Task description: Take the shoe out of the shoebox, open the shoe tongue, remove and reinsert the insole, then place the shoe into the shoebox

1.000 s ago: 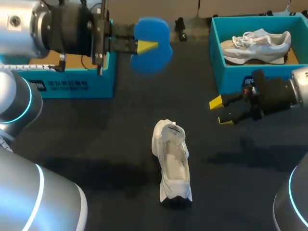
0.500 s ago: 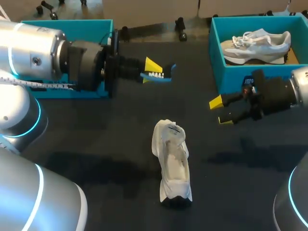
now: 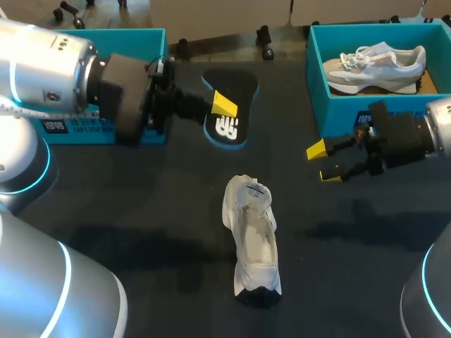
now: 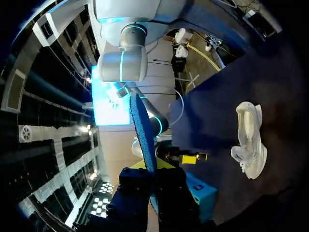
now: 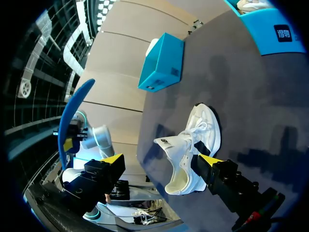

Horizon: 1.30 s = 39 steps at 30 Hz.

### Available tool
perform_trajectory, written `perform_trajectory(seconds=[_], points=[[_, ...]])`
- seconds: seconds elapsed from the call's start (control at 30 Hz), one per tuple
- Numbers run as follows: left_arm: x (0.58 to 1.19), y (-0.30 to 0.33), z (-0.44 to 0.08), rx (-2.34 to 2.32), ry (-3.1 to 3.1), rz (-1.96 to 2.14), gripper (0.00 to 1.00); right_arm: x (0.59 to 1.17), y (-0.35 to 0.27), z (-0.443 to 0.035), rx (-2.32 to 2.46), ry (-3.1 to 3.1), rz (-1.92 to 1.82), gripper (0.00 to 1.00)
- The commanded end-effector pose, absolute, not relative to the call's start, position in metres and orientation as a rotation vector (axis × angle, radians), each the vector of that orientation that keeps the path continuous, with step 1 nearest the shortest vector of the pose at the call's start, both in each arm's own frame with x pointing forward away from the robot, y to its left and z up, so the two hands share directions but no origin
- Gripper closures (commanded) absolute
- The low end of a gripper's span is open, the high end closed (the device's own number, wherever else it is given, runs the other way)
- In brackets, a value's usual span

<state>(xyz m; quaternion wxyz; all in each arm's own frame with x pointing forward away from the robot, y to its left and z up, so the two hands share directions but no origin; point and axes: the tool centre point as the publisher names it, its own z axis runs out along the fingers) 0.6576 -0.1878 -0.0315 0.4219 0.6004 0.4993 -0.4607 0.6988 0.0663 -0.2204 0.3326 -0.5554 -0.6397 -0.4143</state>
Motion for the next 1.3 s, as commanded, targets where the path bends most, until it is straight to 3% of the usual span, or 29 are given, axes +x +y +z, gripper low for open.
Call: perform_trajectory(seconds=[0.03, 0.83, 1.3], points=[[0.664, -0.196, -0.053, 1.537, 1.112, -1.114, 1.0, 0.699, 0.067, -0.221, -1.452, -1.672, -1.083, 0.0], [0.691, -0.216, -0.145, 1.438, 0.982, -0.93, 1.0, 0.699, 0.067, -0.221, -1.452, -1.672, -1.083, 0.0], [0.691, -0.216, -0.145, 1.438, 0.982, -0.93, 1.0, 0.699, 0.067, -0.221, -1.452, -1.672, -1.083, 0.0]])
